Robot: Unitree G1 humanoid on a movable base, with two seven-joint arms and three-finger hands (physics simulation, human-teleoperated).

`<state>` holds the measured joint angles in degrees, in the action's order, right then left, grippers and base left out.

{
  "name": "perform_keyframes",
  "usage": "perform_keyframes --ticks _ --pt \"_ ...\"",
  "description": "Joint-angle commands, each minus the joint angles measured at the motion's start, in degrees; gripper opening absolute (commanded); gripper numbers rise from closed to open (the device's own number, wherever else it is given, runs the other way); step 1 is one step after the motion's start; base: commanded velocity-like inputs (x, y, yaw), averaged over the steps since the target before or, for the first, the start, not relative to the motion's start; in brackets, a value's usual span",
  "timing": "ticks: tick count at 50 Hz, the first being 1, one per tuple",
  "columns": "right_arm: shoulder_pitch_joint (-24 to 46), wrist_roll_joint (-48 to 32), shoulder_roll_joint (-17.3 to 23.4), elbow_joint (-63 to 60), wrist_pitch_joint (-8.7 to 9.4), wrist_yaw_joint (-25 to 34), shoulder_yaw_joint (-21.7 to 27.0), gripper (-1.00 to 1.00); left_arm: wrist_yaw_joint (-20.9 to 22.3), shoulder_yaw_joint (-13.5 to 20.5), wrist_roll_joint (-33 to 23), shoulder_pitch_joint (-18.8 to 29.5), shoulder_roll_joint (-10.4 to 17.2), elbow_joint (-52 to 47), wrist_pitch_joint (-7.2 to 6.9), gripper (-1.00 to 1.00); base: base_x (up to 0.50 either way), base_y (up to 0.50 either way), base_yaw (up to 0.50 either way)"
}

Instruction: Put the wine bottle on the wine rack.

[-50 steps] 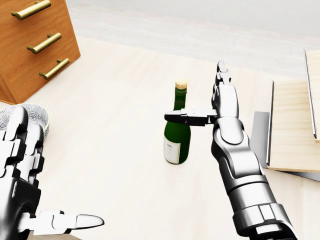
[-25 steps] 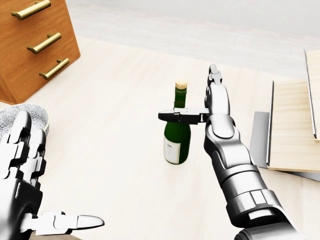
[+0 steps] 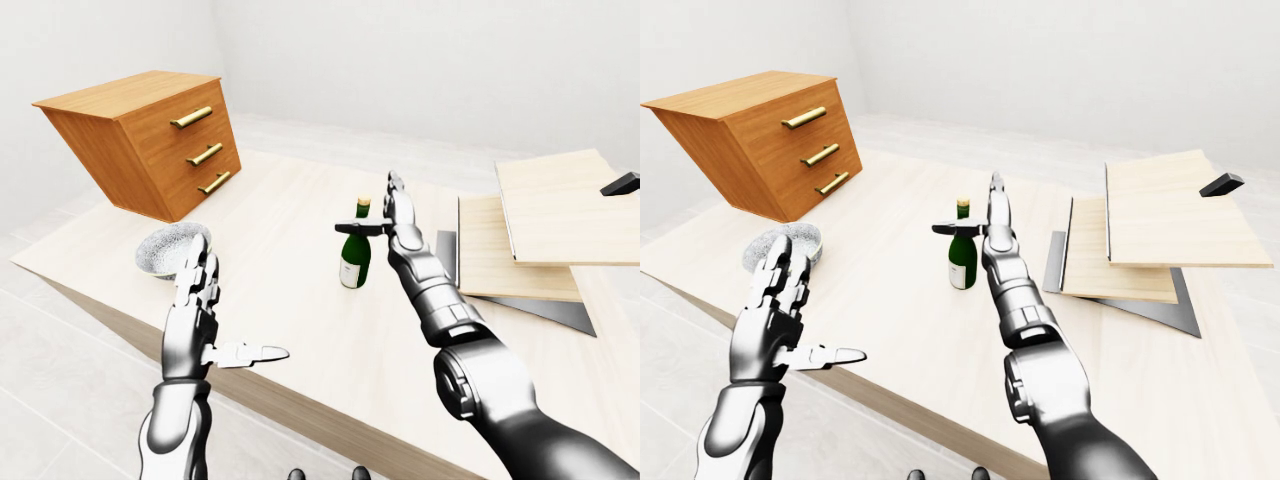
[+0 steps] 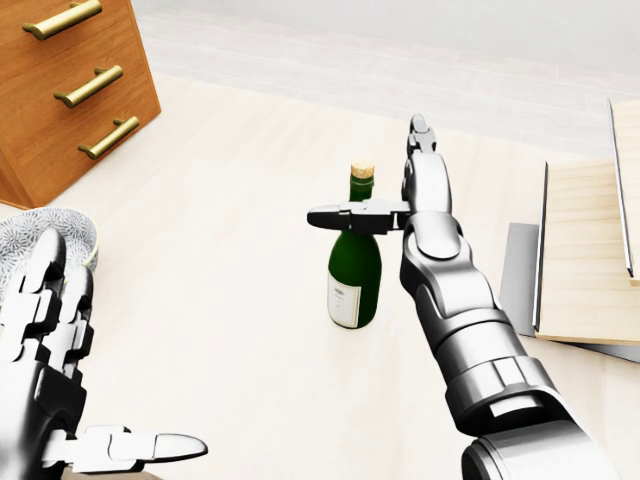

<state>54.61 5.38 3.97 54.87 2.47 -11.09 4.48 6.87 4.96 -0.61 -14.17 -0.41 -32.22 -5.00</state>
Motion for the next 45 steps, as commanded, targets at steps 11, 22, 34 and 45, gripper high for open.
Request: perform_keyframes --ticks 11,22,34,45 --pt "2.4 -0.3 -0.8 2.9 -0.38 -0.7 -0.3 1.00 0.4 0.9 0.3 -0.5 -0.2 -1.0 0.00 1.00 0.00 0.00 0.00" --pt "3.0 -0.6 -1.1 3.4 -0.66 -0.6 -0.2 1.00 0.7 1.7 0.7 -0.7 -0.3 0.4 0.00 1.00 0.00 0.00 0.00" --pt "2.8 -0.4 -1.2 2.4 -0.35 -0.4 -0.3 -0.65 0.8 1.7 0.7 -0.8 -0.5 0.9 0.00 1.00 0.00 0.00 0.00" --pt "2.6 -0.5 -1.2 2.2 -0.49 -0.3 -0.4 -1.00 0.8 1.7 0.9 -0.8 -0.5 1.3 0.00 1.00 0.00 0.00 0.00"
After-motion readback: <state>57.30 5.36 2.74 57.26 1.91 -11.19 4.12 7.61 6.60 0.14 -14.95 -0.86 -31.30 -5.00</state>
